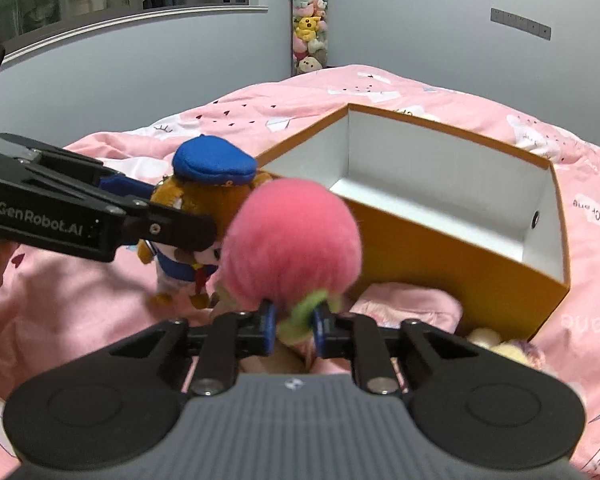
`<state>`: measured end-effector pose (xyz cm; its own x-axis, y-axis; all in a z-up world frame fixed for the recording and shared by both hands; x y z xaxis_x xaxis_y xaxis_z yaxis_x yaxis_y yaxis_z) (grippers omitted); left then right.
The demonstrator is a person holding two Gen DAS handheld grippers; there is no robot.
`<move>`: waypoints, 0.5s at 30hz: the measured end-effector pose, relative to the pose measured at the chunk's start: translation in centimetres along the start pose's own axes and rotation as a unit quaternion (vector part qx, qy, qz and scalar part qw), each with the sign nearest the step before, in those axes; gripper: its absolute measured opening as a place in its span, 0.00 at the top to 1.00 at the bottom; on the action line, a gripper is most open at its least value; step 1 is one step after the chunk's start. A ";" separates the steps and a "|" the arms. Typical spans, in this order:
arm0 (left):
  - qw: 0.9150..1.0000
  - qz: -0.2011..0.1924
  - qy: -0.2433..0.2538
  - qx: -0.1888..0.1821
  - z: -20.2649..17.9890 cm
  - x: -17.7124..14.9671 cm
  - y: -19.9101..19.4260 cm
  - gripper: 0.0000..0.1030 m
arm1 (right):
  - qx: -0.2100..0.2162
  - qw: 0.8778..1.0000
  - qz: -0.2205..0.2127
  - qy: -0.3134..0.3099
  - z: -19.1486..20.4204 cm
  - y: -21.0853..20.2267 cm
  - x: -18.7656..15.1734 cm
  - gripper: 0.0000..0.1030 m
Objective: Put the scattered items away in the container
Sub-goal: 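Lift the keychain with both grippers and carry it over the orange box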
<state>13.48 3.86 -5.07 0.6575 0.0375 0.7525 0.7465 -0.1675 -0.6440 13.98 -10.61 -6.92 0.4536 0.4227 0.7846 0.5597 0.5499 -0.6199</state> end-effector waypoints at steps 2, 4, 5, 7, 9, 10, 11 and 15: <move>1.000 0.001 0.000 0.000 0.0 0.0 0.0 0.44 | -0.004 1.000 -0.003 0.003 -0.2 -0.2 0.1 0.98; 1.000 0.002 -0.002 -0.003 0.0 0.0 0.0 0.44 | -0.006 1.000 -0.007 0.007 -0.5 -0.5 0.3 1.00; 1.000 0.003 -0.003 -0.004 0.0 0.1 0.0 0.44 | -0.005 1.000 -0.009 0.010 -0.5 -0.2 0.5 1.00; 1.000 0.004 -0.004 -0.003 0.0 0.1 0.0 0.44 | -0.006 1.000 -0.011 0.011 -0.7 -0.4 0.7 1.00; 1.000 0.005 -0.002 -0.002 0.0 0.1 0.1 0.44 | -0.003 1.000 -0.014 0.010 -1.2 0.1 1.1 1.00; 1.000 0.005 -0.003 -0.001 0.0 0.1 0.2 0.44 | -0.003 1.000 -0.014 0.012 -1.3 0.2 1.2 0.93; 1.000 0.006 -0.003 0.000 0.0 0.1 0.3 0.44 | -0.002 1.000 -0.011 0.016 -1.4 0.3 1.2 0.90; 1.000 0.016 -0.006 0.009 0.4 -0.1 0.8 0.44 | 0.003 1.000 -0.001 0.030 -1.4 1.3 0.8 0.32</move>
<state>14.06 4.12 -5.73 0.6829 0.0443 0.7291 0.7261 -0.1505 -0.6709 16.06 -10.61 -7.11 0.4932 0.3773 0.7839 0.5570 0.5552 -0.6177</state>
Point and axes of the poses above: each gripper's, at about its wrist camera, not at the fingertips, and y roughly the way its jaws point, z to its left, x to its top, the point moved 7 cm from there along y, roughly the way its jaws point
